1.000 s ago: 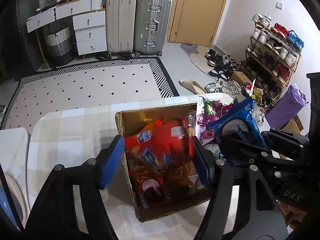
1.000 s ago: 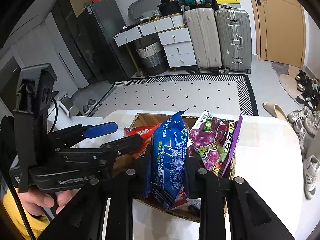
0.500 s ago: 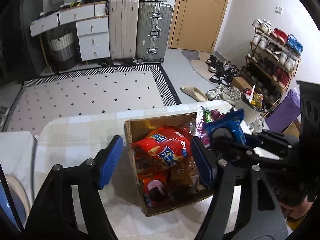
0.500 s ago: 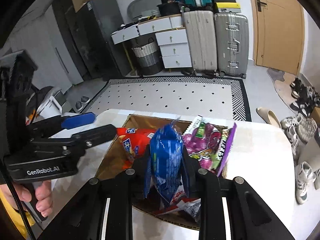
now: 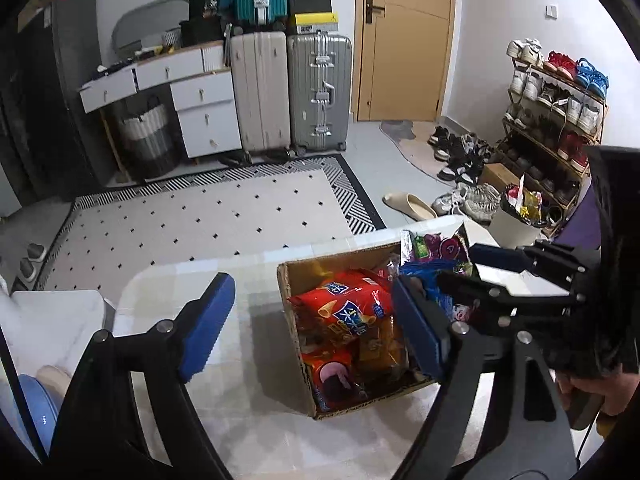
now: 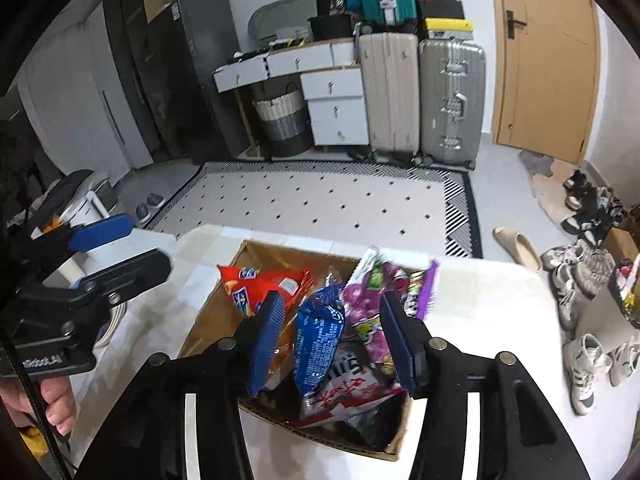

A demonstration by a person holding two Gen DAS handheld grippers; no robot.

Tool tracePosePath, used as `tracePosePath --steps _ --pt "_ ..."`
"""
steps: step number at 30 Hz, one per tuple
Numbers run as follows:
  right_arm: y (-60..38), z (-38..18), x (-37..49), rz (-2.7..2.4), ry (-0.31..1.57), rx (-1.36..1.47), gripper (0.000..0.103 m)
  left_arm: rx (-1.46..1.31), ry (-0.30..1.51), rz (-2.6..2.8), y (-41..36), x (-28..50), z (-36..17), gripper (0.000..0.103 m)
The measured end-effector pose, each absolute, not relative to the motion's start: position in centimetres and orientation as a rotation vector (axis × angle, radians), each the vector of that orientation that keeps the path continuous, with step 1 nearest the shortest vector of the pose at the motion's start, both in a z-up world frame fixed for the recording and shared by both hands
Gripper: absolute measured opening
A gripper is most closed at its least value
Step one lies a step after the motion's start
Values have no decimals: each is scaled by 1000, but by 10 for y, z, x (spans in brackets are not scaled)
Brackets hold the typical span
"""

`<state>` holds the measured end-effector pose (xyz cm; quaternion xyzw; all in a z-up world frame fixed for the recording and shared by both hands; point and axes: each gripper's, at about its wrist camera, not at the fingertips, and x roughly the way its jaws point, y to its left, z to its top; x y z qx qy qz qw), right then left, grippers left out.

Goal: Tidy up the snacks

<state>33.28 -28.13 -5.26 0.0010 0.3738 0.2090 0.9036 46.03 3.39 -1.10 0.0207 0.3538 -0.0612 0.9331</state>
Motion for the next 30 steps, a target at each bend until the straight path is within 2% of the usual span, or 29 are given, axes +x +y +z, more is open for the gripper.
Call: tracePosePath --steps 10,14,18,19,20,23,25,27,30 --pt "-306 -14 279 441 699 49 56 58 660 -142 31 398 38 79" --pt "-319 4 242 460 632 77 69 61 624 -153 26 365 59 79" --pt "-332 20 191 463 542 96 71 79 556 -128 23 316 82 80" --pt "-334 22 179 467 527 98 75 69 538 -128 23 302 87 80" --pt "-334 24 167 471 518 91 87 52 523 -129 24 286 93 81" --pt "-335 32 119 491 459 39 90 39 507 -110 23 251 111 82" --pt "-334 35 89 491 415 9 93 35 478 -113 22 221 124 86" --pt "-336 39 57 478 353 -1 99 18 443 -112 22 187 134 101" --pt "-340 37 14 465 256 5 102 -9 353 -133 21 129 148 103"
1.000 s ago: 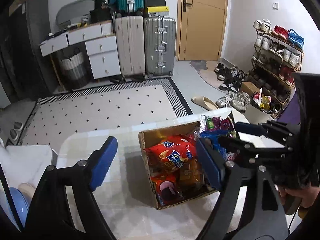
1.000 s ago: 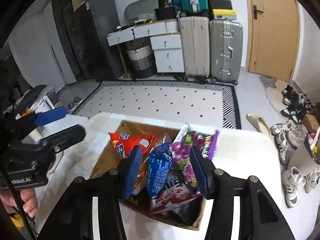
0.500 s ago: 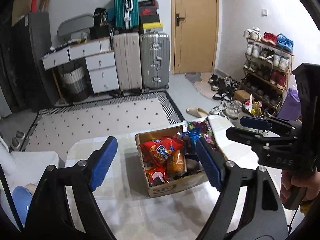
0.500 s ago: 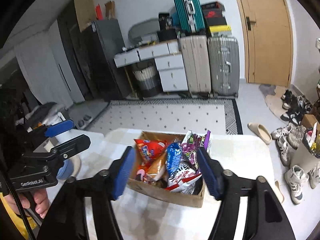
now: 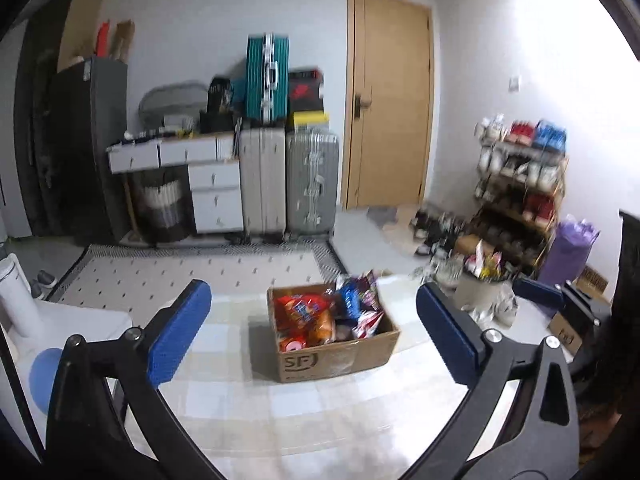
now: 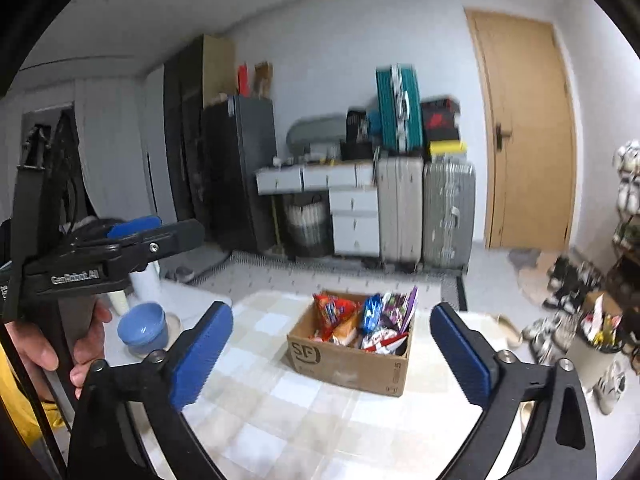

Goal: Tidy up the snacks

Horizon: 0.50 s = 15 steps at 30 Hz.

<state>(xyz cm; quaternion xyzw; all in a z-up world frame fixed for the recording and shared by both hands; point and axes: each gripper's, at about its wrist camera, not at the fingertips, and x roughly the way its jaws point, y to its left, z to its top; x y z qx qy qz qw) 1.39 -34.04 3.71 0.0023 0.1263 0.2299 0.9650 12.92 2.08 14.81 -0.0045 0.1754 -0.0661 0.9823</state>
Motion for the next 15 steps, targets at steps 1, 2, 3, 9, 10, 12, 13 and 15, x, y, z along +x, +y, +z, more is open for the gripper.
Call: tracePosePath --steps 1,2,3,9,10,12,13,15 --pt "-344 33 0 454 223 1 102 -3 340 -131 18 116 151 103" --pt "-345 29 -11 443 200 -4 102 9 329 -129 17 100 150 103" --pt "-345 24 -20 433 184 -15 102 20 309 -118 15 85 148 103" --pt "-346 -26 -57 406 130 -53 102 7 269 -62 22 20 94 103" --pt "-346 -34 -59 398 121 -63 102 -16 275 -57 27 10 81 103" --pt "-348 -53 -64 369 94 -78 102 -30 271 -29 33 9 50 103" --pt "-349 -60 -64 365 94 -76 102 -38 273 5 37 6 36 103" --pt "-350 -79 -58 353 105 -74 102 -49 277 19 45 9 13 103"
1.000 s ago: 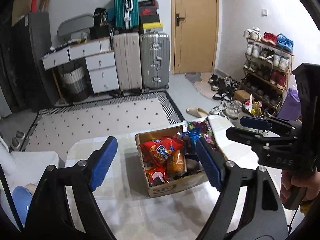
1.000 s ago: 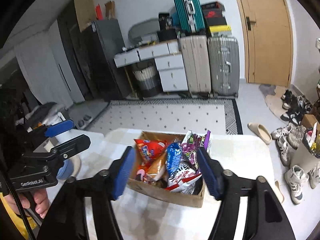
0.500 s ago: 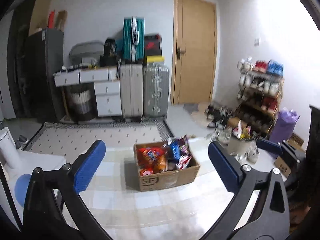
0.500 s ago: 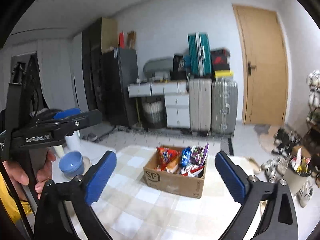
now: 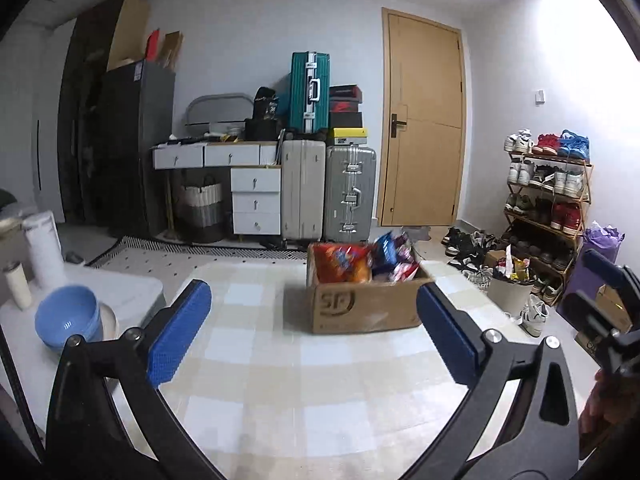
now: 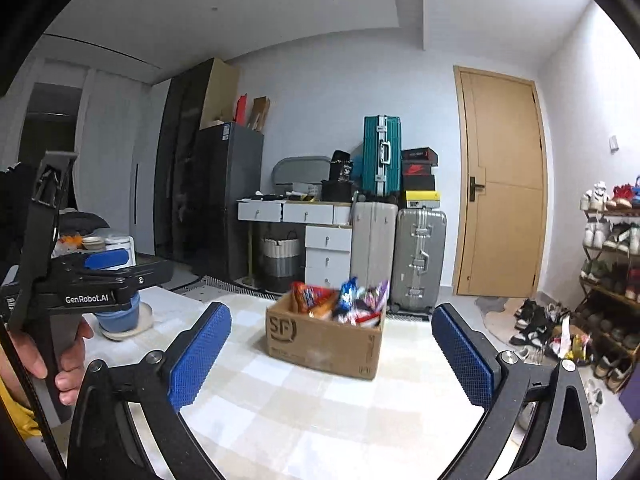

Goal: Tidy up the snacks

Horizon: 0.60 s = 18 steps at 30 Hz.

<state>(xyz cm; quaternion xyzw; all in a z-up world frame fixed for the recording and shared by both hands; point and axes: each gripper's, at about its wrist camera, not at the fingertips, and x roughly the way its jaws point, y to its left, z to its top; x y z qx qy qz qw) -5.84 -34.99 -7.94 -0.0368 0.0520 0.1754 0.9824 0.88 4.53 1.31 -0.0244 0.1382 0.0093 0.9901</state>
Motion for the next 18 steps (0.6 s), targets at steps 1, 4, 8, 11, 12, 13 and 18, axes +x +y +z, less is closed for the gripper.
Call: tracePosePath --steps 1,4,8,11,12,13,18 --pt "-350 -86 -56 343 106 -79 102 -55 280 43 49 7 2 103" --pt "-350 -109 -44 323 130 -90 102 -56 287 57 54 18 -28 103" --pt "-350 -131 -22 304 164 -98 102 -35 323 97 49 43 -64 103" --pt "-353 -140 -14 292 140 -95 102 -19 328 89 44 58 -88 103" --pt "-355 -142 -12 287 133 -89 102 -12 330 87 42 66 -94 103" --pt "-357 -146 -10 283 129 -76 102 -6 333 87 41 76 -100 103" --pt "-366 -154 2 267 162 -30 102 -13 345 95 42 102 -128 103"
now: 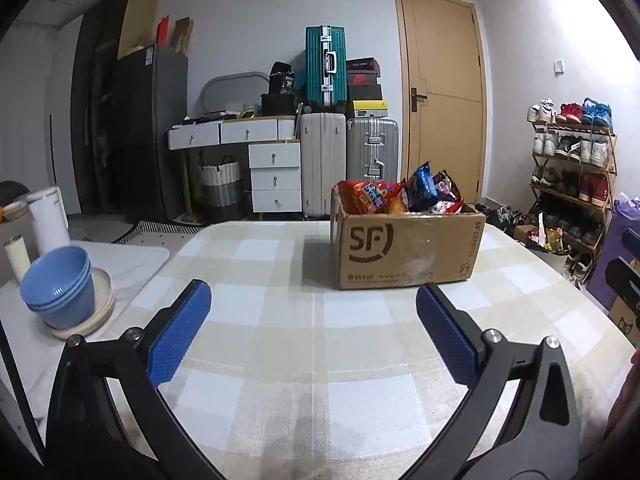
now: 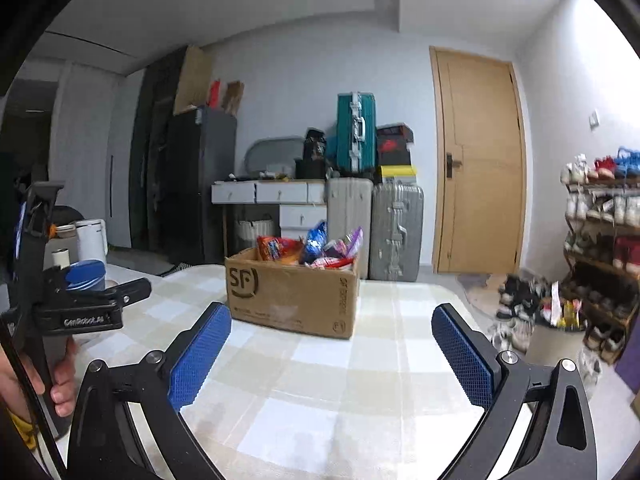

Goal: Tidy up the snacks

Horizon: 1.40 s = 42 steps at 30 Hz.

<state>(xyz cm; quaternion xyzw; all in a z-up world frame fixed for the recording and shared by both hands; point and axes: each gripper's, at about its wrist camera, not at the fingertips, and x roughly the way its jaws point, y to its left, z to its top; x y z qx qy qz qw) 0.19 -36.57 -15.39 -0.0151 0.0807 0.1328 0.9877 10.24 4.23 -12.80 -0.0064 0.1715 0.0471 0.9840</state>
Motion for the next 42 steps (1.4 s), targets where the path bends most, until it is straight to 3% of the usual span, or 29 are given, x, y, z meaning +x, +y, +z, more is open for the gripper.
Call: tracePosePath --steps 4,42 --pt "-373 -154 8 270 175 5 102 4 422 84 41 122 -144 103" --pt "-372 -161 10 226 216 -5 102 -8 417 122 42 121 -134 103"
